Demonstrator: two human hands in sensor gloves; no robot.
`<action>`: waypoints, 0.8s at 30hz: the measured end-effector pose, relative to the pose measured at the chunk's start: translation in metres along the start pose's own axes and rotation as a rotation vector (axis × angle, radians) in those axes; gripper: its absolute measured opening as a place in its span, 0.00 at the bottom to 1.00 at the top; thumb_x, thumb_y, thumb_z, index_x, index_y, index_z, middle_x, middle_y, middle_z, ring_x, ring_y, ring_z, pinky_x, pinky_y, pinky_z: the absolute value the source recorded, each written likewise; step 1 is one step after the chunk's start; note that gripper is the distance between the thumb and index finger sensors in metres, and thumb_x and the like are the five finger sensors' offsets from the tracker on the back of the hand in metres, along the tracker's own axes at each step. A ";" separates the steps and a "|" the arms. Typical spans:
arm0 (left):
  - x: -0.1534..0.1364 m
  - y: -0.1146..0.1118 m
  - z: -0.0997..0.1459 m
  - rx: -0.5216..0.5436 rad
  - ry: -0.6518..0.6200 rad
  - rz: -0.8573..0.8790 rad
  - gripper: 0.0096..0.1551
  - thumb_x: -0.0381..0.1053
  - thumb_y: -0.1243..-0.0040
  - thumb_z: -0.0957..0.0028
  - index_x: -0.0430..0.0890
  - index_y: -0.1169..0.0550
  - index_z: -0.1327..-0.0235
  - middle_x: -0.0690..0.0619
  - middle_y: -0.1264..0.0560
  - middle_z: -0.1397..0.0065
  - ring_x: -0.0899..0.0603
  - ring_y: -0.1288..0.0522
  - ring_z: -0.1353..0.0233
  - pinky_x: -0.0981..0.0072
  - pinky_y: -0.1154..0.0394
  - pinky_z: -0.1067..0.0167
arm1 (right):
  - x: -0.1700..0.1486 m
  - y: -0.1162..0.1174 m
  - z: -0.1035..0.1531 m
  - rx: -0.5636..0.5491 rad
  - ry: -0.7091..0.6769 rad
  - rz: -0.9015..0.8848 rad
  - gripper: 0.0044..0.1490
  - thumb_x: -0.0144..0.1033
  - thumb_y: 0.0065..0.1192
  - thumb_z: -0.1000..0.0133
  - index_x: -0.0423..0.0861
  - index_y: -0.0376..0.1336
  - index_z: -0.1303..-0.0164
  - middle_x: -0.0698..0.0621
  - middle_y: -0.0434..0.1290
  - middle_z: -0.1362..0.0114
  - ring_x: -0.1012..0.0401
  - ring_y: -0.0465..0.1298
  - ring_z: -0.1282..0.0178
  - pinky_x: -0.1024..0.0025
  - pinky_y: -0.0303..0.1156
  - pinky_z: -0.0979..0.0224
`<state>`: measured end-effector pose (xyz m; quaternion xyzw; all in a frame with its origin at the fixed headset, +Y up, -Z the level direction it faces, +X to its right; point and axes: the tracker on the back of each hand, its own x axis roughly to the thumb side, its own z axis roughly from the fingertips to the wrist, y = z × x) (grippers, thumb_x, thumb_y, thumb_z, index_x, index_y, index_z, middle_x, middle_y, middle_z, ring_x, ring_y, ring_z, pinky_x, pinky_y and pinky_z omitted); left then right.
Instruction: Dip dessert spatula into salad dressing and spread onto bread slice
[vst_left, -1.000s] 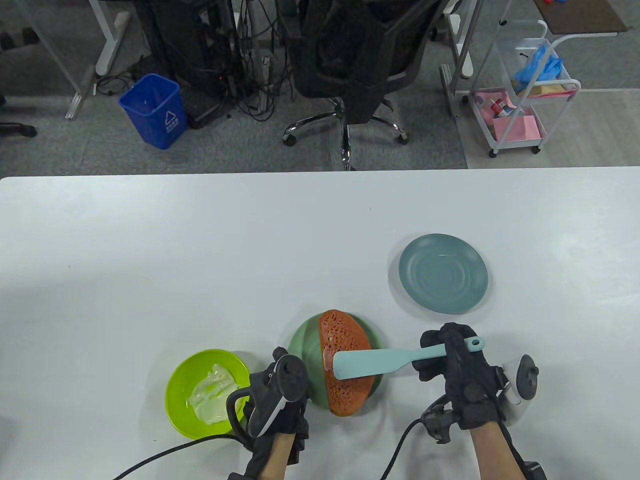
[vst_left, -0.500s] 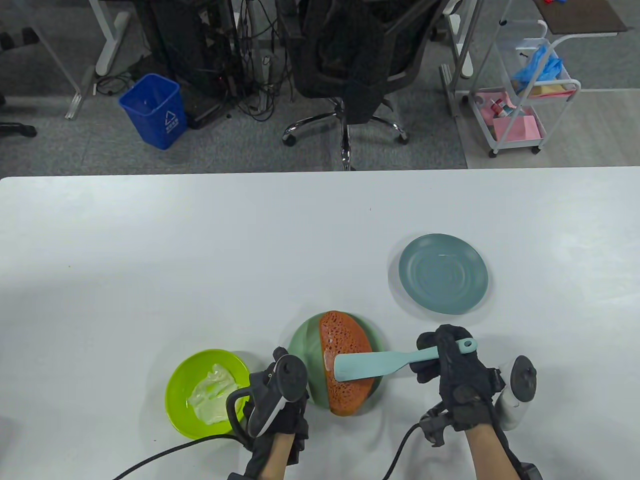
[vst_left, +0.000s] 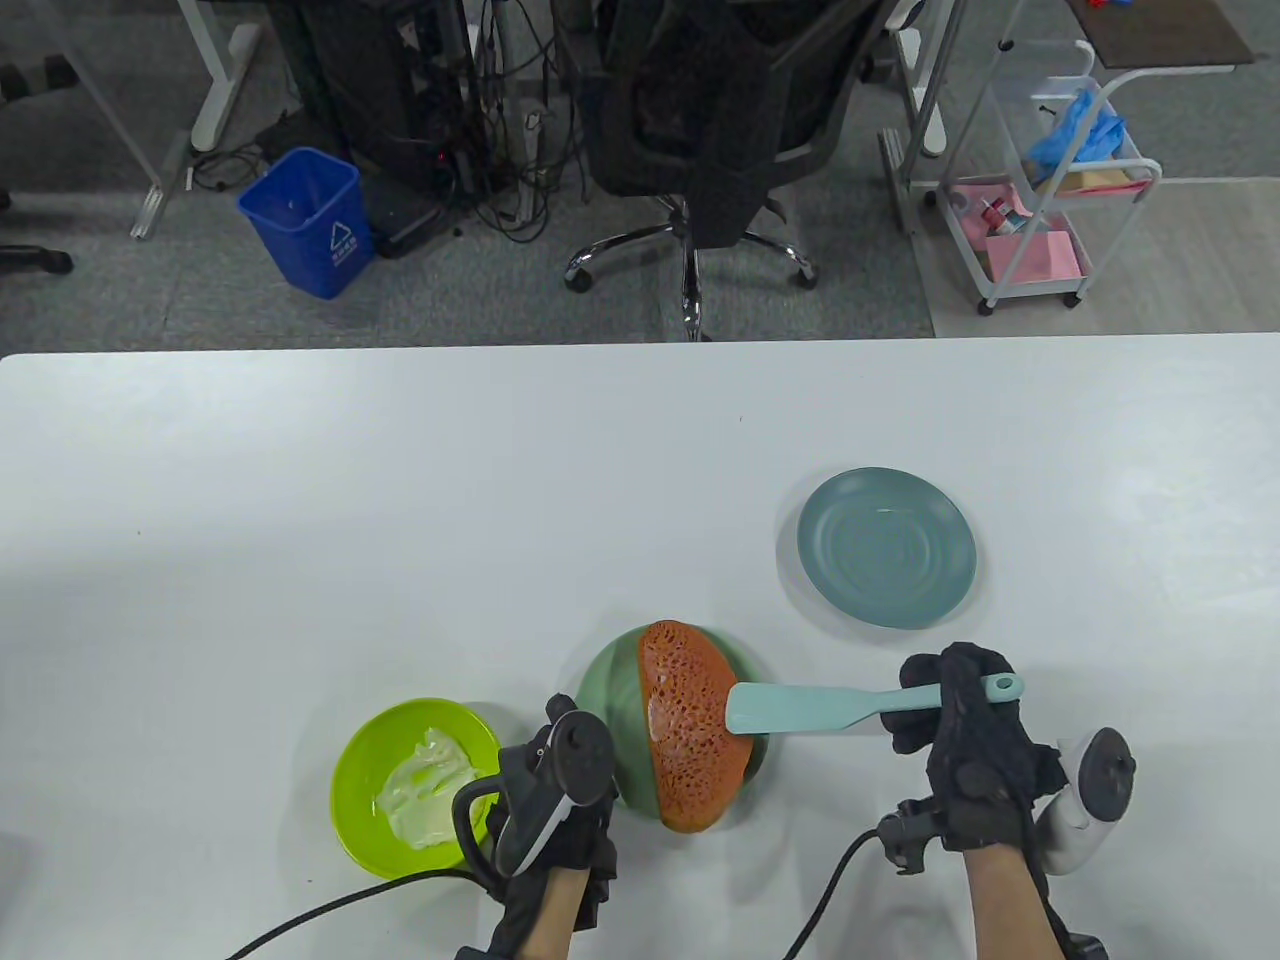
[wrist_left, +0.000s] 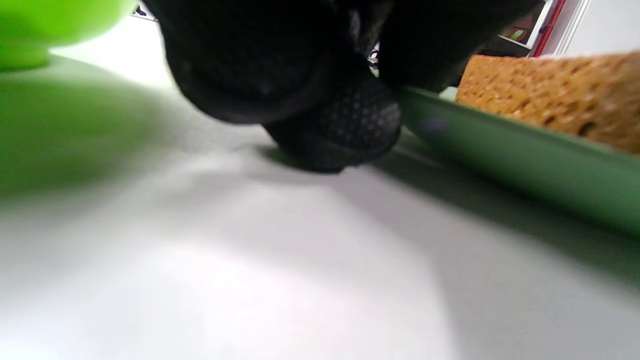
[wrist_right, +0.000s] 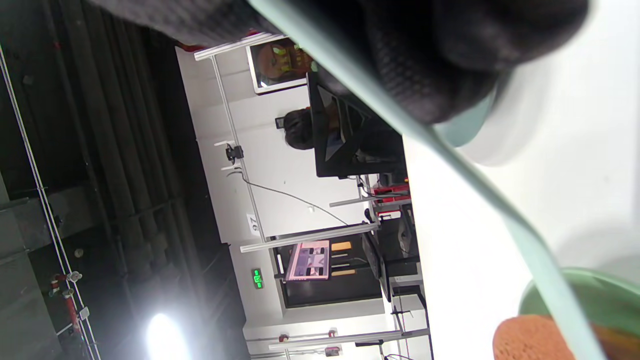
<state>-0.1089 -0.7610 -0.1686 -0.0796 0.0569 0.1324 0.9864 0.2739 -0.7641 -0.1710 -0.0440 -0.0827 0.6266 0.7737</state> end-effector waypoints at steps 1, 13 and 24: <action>0.000 0.000 -0.001 0.004 -0.003 -0.004 0.33 0.52 0.35 0.34 0.32 0.27 0.25 0.45 0.16 0.46 0.52 0.10 0.61 0.69 0.12 0.64 | 0.000 0.000 0.000 0.000 -0.002 0.001 0.24 0.46 0.55 0.31 0.47 0.53 0.33 0.37 0.64 0.34 0.36 0.76 0.54 0.53 0.76 0.56; 0.000 0.000 0.000 0.000 -0.009 -0.005 0.33 0.51 0.36 0.34 0.32 0.27 0.24 0.45 0.16 0.46 0.51 0.10 0.61 0.69 0.12 0.63 | -0.006 0.032 0.007 0.120 -0.041 -0.059 0.26 0.46 0.58 0.33 0.44 0.55 0.34 0.33 0.66 0.36 0.37 0.80 0.55 0.56 0.82 0.58; 0.000 0.001 0.001 0.000 -0.011 -0.006 0.33 0.51 0.36 0.34 0.32 0.27 0.24 0.45 0.16 0.46 0.51 0.10 0.61 0.69 0.12 0.63 | -0.014 0.053 0.013 0.201 -0.009 0.022 0.28 0.45 0.58 0.33 0.41 0.54 0.33 0.30 0.65 0.36 0.36 0.80 0.54 0.55 0.84 0.56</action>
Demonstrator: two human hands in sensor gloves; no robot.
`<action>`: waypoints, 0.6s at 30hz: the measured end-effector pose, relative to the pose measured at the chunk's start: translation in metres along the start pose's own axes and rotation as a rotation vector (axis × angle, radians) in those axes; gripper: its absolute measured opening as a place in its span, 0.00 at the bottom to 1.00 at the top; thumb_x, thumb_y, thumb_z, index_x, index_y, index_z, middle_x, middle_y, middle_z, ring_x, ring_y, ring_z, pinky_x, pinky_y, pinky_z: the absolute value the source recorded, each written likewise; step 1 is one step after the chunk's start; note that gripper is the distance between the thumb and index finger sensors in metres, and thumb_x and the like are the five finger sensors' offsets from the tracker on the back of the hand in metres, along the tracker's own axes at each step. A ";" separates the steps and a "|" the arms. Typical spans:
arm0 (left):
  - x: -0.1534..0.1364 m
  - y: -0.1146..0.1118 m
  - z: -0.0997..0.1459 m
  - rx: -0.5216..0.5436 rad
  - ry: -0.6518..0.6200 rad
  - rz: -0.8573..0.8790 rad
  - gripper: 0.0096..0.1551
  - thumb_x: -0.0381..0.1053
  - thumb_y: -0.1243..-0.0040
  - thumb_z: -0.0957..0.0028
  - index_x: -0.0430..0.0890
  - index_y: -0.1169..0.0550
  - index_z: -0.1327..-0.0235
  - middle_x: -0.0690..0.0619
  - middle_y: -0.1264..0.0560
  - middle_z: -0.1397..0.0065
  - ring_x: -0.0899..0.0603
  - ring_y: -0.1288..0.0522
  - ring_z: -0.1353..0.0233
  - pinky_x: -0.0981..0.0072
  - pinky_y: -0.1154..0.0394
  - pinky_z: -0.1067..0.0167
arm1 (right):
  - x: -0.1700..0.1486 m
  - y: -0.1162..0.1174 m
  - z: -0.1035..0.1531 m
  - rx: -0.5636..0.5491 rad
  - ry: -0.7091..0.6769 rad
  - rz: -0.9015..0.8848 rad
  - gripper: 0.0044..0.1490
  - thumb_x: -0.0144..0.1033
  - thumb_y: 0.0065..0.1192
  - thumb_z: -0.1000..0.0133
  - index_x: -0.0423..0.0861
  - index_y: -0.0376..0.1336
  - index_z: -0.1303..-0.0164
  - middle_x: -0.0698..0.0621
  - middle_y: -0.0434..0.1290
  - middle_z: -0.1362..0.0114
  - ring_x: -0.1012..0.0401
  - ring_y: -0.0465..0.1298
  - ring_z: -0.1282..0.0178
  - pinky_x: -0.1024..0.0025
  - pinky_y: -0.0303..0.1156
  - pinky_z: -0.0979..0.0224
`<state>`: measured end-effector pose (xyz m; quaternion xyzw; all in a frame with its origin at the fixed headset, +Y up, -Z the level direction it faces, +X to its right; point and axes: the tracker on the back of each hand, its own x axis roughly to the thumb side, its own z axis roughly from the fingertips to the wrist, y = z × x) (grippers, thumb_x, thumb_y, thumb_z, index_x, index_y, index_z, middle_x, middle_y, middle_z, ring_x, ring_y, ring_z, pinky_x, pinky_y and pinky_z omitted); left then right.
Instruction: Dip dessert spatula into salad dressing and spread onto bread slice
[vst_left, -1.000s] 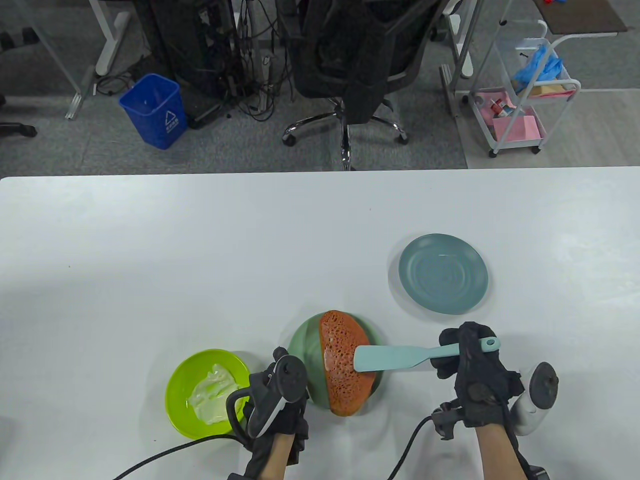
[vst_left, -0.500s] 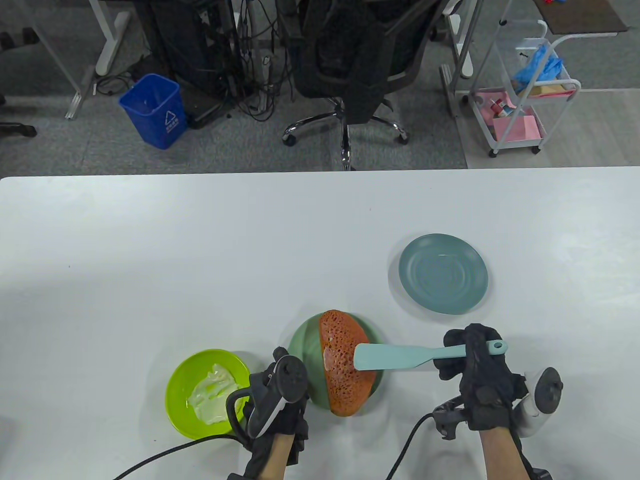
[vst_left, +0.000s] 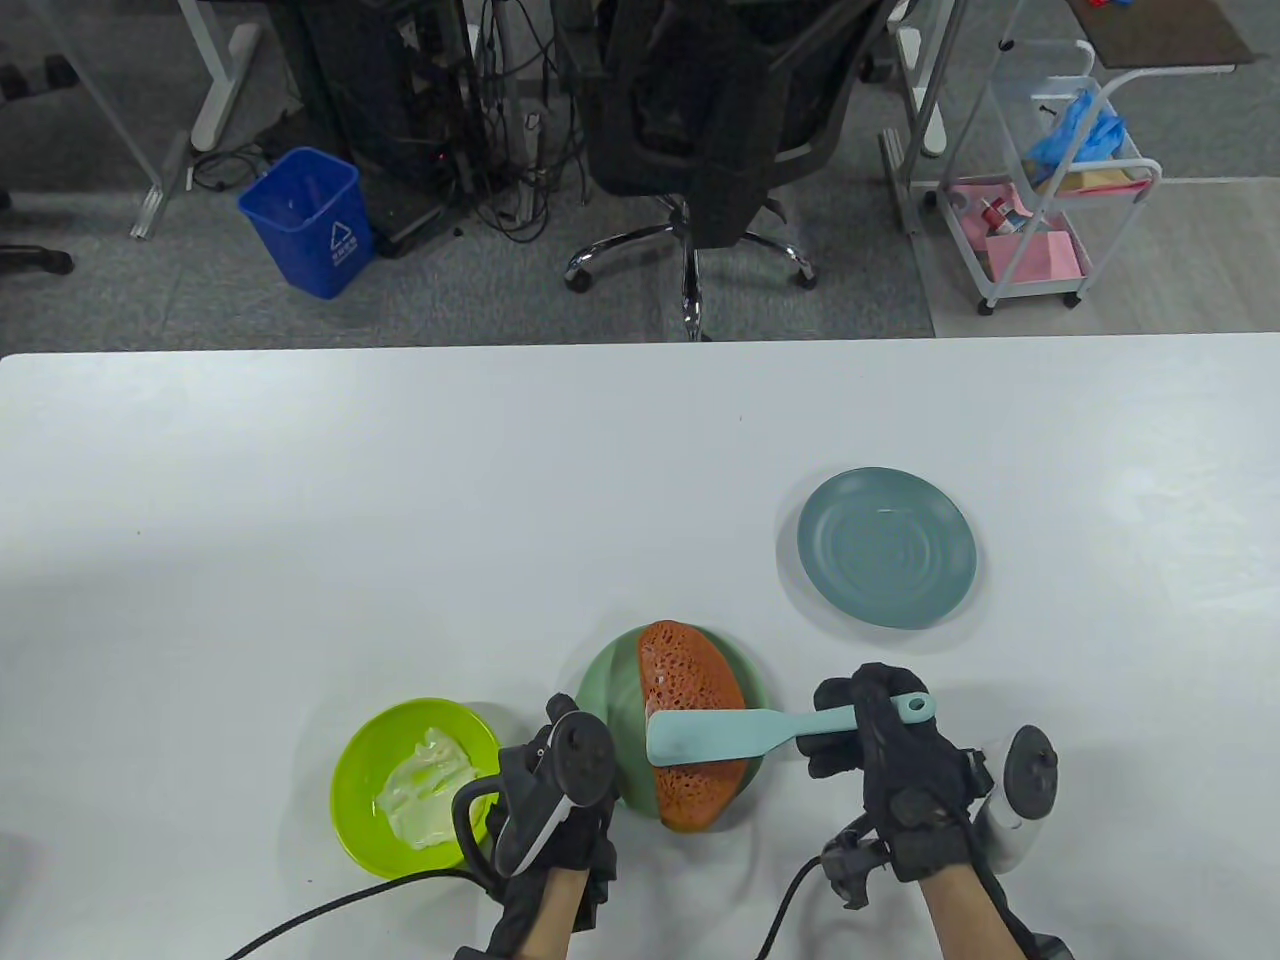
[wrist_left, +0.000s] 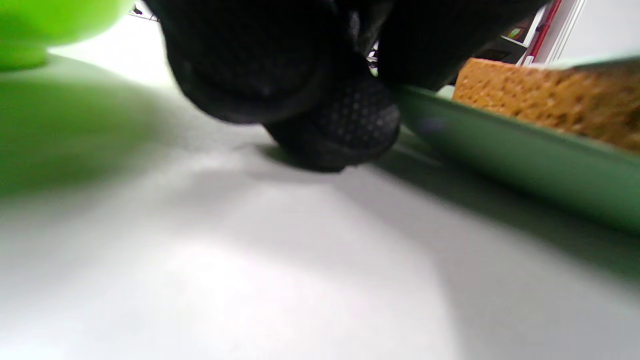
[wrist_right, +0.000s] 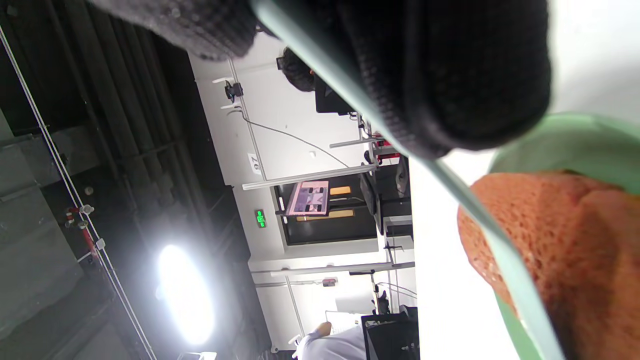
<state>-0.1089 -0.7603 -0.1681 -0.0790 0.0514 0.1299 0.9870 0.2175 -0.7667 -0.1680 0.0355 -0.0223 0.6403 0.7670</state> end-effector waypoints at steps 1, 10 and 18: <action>0.000 0.000 0.000 0.001 0.000 -0.001 0.33 0.51 0.36 0.34 0.32 0.27 0.24 0.45 0.16 0.46 0.51 0.10 0.61 0.69 0.12 0.63 | 0.001 0.000 0.000 0.000 0.000 0.008 0.27 0.44 0.58 0.33 0.41 0.54 0.33 0.30 0.65 0.36 0.36 0.80 0.54 0.55 0.84 0.56; 0.000 0.000 0.000 -0.001 0.001 0.001 0.33 0.50 0.36 0.34 0.32 0.27 0.24 0.45 0.16 0.46 0.51 0.10 0.61 0.69 0.12 0.63 | 0.009 -0.007 0.002 -0.004 0.015 0.017 0.25 0.45 0.56 0.32 0.43 0.55 0.35 0.33 0.67 0.39 0.38 0.80 0.60 0.56 0.81 0.62; 0.000 0.000 0.000 -0.002 0.000 0.002 0.33 0.51 0.36 0.34 0.32 0.27 0.24 0.45 0.16 0.46 0.51 0.11 0.61 0.68 0.12 0.63 | 0.024 -0.022 0.003 -0.046 -0.030 0.083 0.23 0.48 0.53 0.33 0.44 0.57 0.37 0.35 0.69 0.43 0.41 0.80 0.64 0.58 0.78 0.67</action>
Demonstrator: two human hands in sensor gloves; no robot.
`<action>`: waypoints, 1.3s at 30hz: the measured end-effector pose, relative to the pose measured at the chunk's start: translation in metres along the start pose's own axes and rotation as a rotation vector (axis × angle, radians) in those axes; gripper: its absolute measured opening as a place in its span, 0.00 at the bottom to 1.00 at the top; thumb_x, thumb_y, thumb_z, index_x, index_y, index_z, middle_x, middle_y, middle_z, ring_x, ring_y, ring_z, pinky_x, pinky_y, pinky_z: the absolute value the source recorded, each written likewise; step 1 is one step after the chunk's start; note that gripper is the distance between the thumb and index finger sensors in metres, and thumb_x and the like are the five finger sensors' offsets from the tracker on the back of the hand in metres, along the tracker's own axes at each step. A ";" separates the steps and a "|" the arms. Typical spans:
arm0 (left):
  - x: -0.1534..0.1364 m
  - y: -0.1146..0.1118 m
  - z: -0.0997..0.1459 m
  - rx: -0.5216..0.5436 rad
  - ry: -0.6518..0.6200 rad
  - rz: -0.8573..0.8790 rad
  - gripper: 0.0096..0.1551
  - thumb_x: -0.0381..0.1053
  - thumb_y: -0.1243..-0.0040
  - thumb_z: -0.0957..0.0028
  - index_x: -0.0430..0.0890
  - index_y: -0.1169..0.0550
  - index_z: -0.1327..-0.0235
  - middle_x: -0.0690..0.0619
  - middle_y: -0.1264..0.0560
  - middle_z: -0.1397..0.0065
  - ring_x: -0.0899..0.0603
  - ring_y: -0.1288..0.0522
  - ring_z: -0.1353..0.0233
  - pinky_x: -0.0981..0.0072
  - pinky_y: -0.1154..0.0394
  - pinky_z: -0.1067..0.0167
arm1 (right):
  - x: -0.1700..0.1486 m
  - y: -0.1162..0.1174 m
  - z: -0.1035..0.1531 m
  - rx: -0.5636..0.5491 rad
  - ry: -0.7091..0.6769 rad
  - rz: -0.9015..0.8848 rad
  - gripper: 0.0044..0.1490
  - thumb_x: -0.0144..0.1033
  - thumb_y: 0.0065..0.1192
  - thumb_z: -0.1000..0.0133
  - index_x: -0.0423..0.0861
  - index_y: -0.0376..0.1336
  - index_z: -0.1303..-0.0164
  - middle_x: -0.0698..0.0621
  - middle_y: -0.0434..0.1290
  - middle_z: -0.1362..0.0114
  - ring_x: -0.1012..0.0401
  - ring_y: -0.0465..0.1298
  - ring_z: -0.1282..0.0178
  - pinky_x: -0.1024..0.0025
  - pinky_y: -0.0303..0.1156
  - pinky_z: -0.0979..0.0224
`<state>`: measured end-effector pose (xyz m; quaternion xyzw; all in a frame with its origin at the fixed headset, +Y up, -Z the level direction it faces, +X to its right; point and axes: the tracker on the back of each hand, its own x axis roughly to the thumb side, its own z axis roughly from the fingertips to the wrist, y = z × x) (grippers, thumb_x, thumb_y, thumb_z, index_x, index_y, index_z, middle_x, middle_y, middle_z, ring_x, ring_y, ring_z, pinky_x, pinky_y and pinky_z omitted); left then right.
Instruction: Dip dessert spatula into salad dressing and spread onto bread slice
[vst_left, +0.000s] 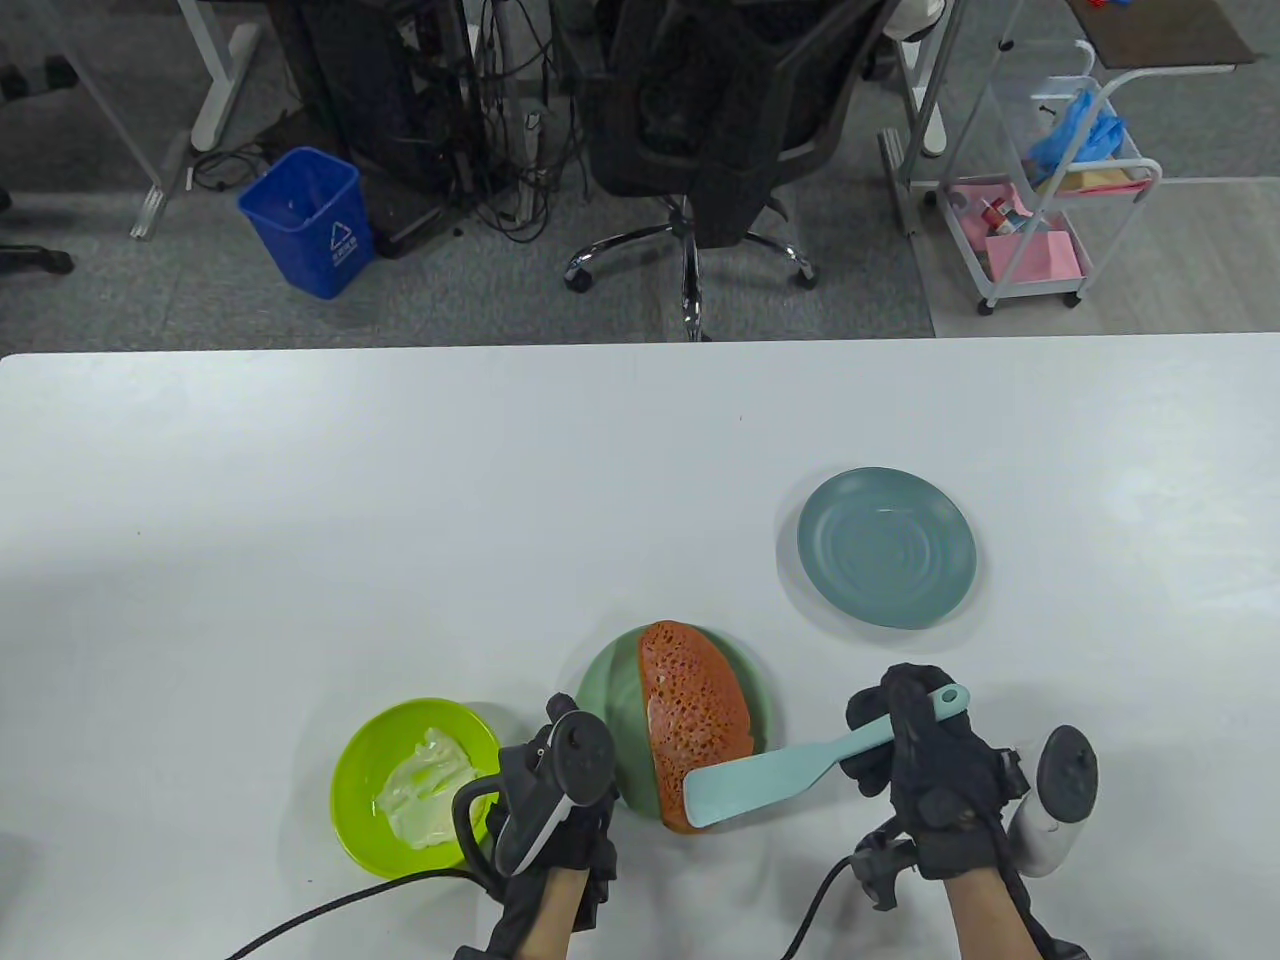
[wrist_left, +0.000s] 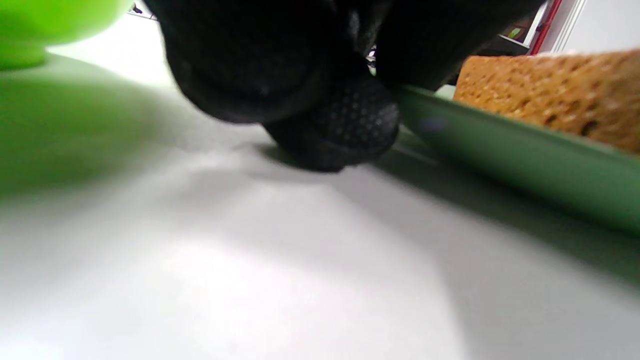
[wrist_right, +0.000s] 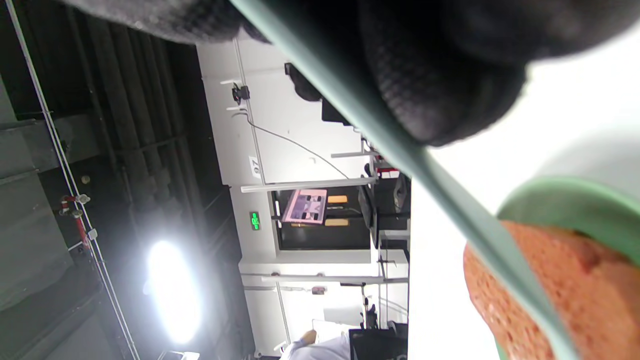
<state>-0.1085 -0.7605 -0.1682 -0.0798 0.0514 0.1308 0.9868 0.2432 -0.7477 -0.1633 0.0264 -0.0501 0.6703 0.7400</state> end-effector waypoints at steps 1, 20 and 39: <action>0.000 0.000 0.000 0.000 0.000 0.000 0.33 0.51 0.36 0.34 0.32 0.27 0.24 0.45 0.16 0.46 0.51 0.10 0.61 0.69 0.12 0.63 | 0.001 -0.003 0.000 -0.019 -0.005 0.003 0.23 0.48 0.53 0.33 0.45 0.57 0.37 0.35 0.70 0.43 0.41 0.80 0.65 0.59 0.78 0.67; 0.000 0.000 0.000 0.007 -0.008 -0.013 0.33 0.51 0.36 0.34 0.32 0.27 0.24 0.45 0.16 0.46 0.51 0.11 0.61 0.68 0.12 0.64 | -0.008 -0.025 -0.005 -0.094 -0.046 -0.115 0.25 0.48 0.56 0.33 0.44 0.57 0.35 0.35 0.70 0.42 0.40 0.80 0.63 0.58 0.79 0.66; 0.001 -0.001 0.001 0.008 -0.014 -0.017 0.34 0.51 0.36 0.34 0.32 0.27 0.24 0.45 0.16 0.46 0.51 0.11 0.61 0.67 0.13 0.64 | -0.005 0.002 -0.001 0.017 -0.007 0.041 0.26 0.46 0.58 0.32 0.43 0.55 0.33 0.33 0.67 0.36 0.37 0.79 0.53 0.50 0.78 0.56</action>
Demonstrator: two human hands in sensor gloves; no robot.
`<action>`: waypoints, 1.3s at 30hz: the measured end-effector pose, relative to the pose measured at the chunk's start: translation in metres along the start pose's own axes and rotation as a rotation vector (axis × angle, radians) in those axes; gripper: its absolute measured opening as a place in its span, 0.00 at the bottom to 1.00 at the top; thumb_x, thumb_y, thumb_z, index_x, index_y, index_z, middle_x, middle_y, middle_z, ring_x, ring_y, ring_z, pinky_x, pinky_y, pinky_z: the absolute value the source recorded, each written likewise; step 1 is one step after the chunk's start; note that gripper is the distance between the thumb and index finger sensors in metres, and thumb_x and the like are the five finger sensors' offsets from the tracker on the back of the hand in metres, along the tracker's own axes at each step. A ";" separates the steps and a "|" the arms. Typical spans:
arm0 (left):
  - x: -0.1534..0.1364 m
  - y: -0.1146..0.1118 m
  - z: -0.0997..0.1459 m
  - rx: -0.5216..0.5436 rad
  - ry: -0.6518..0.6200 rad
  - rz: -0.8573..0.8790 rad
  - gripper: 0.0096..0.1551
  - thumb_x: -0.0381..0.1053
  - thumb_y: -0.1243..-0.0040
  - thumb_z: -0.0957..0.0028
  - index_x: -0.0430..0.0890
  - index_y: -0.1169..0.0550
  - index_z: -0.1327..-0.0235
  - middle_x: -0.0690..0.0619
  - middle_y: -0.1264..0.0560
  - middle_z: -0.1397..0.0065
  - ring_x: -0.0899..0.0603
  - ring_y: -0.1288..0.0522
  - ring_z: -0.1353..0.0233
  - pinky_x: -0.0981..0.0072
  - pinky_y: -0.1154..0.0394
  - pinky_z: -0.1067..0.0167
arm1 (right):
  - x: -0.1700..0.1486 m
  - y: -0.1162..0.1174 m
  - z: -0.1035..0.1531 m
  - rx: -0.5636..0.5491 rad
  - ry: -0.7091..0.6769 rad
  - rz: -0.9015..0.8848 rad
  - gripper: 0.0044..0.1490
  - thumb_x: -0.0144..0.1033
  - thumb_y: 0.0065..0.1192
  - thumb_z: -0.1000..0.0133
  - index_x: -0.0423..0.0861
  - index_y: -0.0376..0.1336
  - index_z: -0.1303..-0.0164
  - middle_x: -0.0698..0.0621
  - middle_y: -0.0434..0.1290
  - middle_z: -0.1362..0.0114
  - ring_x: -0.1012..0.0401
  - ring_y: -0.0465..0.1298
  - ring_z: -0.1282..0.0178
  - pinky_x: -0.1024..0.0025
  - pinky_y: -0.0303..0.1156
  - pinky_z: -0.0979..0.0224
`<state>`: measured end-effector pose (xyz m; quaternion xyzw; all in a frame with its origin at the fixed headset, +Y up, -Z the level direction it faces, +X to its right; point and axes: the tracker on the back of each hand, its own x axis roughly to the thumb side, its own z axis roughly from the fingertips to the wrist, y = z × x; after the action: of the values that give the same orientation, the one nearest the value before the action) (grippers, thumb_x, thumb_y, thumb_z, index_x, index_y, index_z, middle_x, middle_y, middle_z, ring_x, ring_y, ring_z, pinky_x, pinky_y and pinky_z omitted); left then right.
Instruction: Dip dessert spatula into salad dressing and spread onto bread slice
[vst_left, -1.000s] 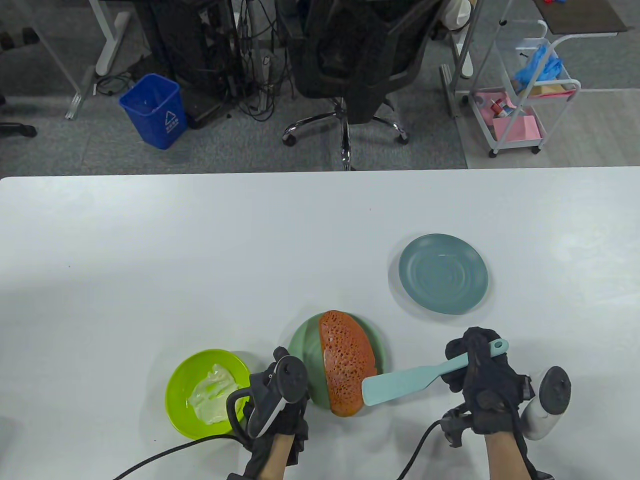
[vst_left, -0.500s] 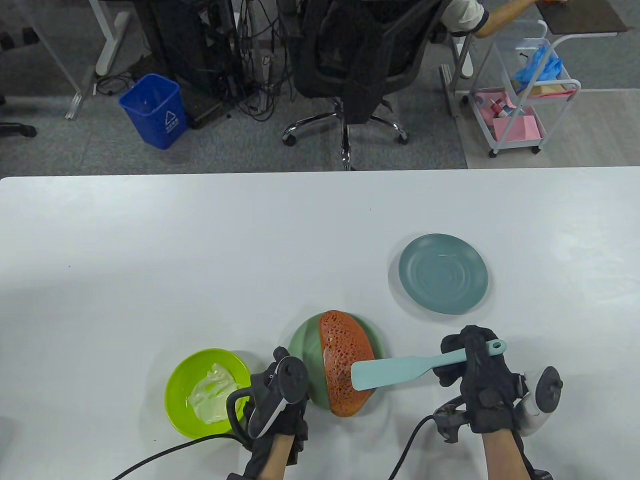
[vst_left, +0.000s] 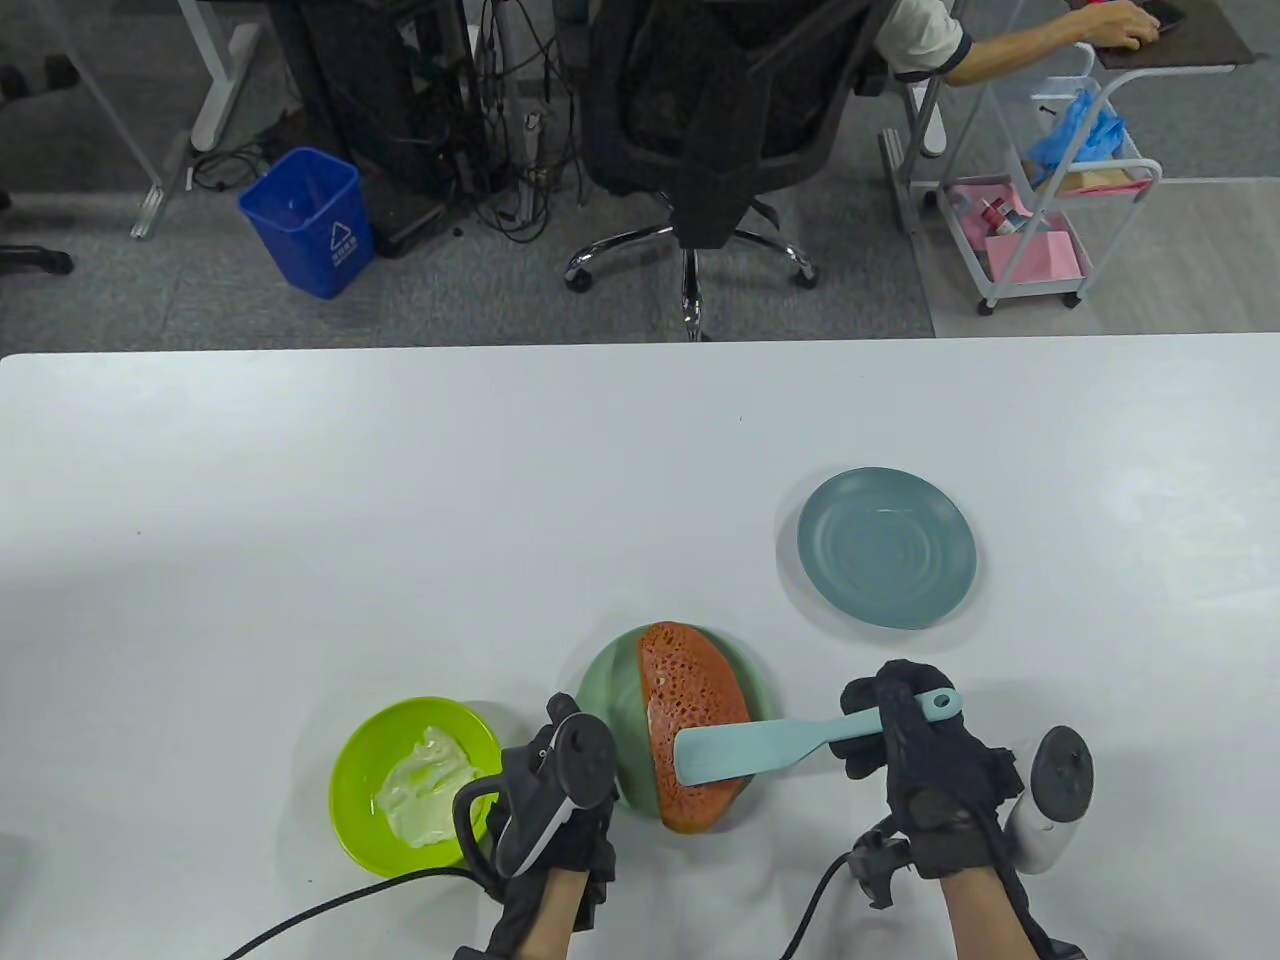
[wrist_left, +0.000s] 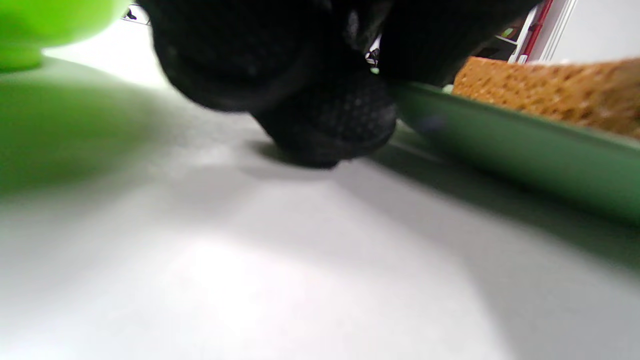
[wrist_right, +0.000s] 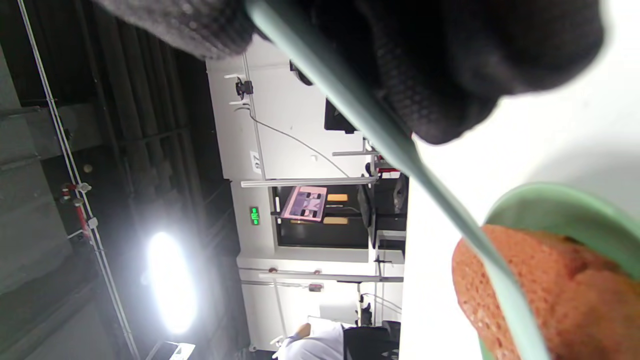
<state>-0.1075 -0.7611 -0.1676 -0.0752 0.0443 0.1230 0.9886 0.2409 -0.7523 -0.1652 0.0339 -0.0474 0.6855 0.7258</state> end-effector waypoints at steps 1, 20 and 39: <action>0.000 0.000 0.000 0.000 0.000 0.001 0.34 0.51 0.36 0.34 0.32 0.27 0.24 0.45 0.16 0.46 0.51 0.11 0.61 0.67 0.13 0.64 | 0.001 -0.002 0.000 -0.015 -0.015 0.008 0.26 0.46 0.58 0.32 0.43 0.55 0.33 0.34 0.67 0.36 0.37 0.79 0.53 0.51 0.78 0.56; -0.001 -0.001 0.000 0.004 -0.003 -0.003 0.34 0.52 0.36 0.34 0.32 0.27 0.24 0.45 0.16 0.46 0.51 0.11 0.62 0.68 0.13 0.65 | 0.012 -0.029 0.006 -0.201 -0.072 0.041 0.25 0.46 0.58 0.32 0.45 0.55 0.33 0.35 0.67 0.36 0.37 0.78 0.54 0.51 0.77 0.56; 0.000 0.000 0.000 0.006 -0.016 -0.021 0.34 0.52 0.37 0.34 0.32 0.27 0.24 0.45 0.16 0.46 0.51 0.11 0.62 0.68 0.13 0.65 | -0.013 0.021 -0.001 0.021 -0.055 -0.127 0.31 0.46 0.58 0.33 0.41 0.53 0.30 0.29 0.63 0.33 0.34 0.79 0.46 0.53 0.83 0.47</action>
<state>-0.1077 -0.7615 -0.1671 -0.0717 0.0361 0.1130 0.9903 0.2191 -0.7634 -0.1679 0.0634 -0.0581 0.6375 0.7657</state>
